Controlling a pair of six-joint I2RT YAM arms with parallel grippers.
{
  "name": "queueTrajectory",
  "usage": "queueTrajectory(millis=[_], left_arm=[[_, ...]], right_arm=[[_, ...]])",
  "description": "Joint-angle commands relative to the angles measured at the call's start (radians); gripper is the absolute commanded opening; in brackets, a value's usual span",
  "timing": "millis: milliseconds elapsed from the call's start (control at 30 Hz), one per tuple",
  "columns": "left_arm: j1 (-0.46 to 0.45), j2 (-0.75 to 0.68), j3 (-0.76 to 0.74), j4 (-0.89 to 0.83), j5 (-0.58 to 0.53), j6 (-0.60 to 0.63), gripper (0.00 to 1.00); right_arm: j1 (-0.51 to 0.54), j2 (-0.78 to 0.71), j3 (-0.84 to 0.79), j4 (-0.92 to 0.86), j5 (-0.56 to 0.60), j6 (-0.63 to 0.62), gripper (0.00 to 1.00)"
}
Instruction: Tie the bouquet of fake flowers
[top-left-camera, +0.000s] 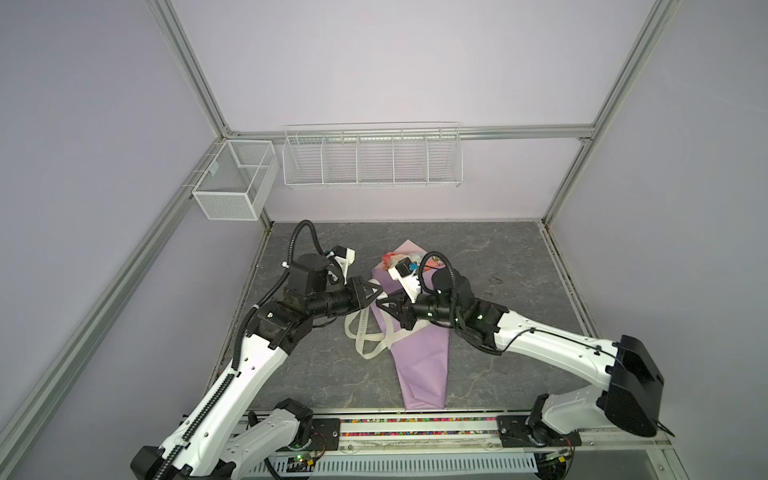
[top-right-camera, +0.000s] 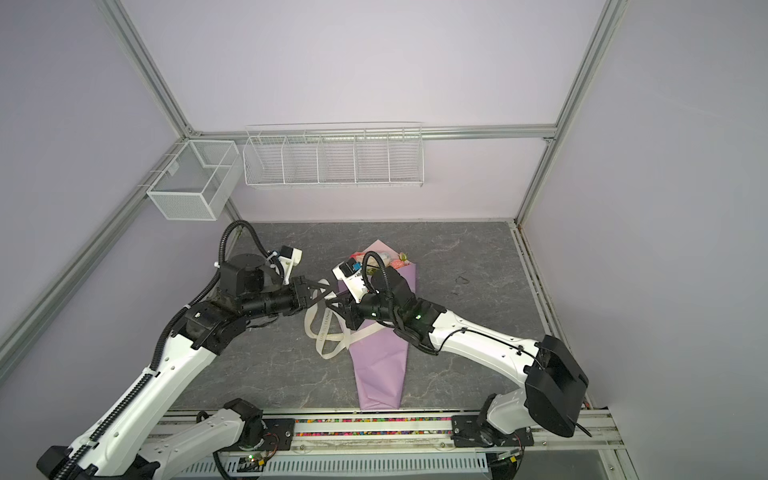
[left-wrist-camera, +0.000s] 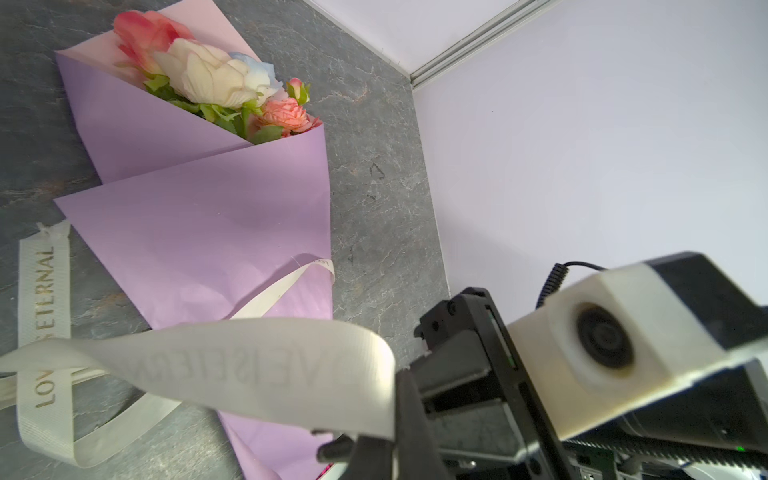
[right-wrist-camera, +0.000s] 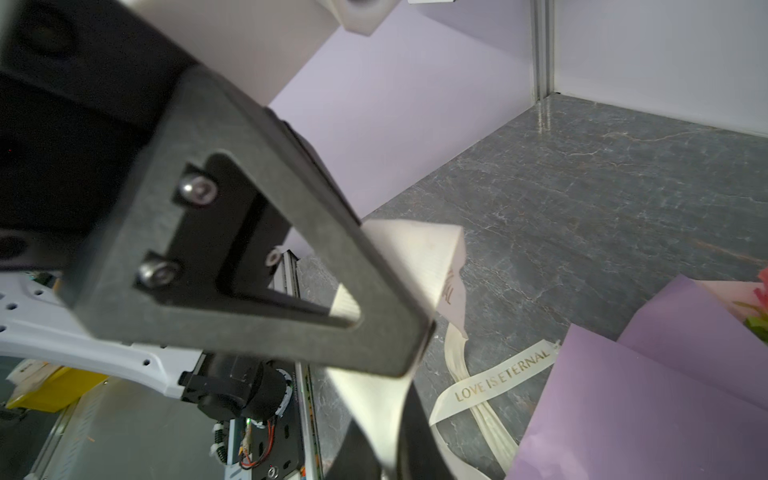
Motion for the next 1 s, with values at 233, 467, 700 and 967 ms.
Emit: queueTrajectory(millis=[233,467,700,967], left_arm=[[0.032,-0.083,0.122,-0.279,-0.206,0.155,0.67],[0.084,0.074,-0.002,-0.241,-0.329,0.154,0.57],[0.083,0.403,0.059,-0.273,-0.428,0.212,0.5],[0.057,0.633,0.12,-0.292,-0.412,0.29,0.46]], right_arm=[[0.058,-0.18,-0.078,-0.338,-0.227,-0.182,0.07],[0.072,-0.222,-0.072,-0.507,-0.318,-0.275,0.07],[0.072,-0.198,-0.053,-0.512,-0.309,-0.276,0.08],[0.072,-0.166,-0.029,-0.518,-0.279,-0.282,0.09]])
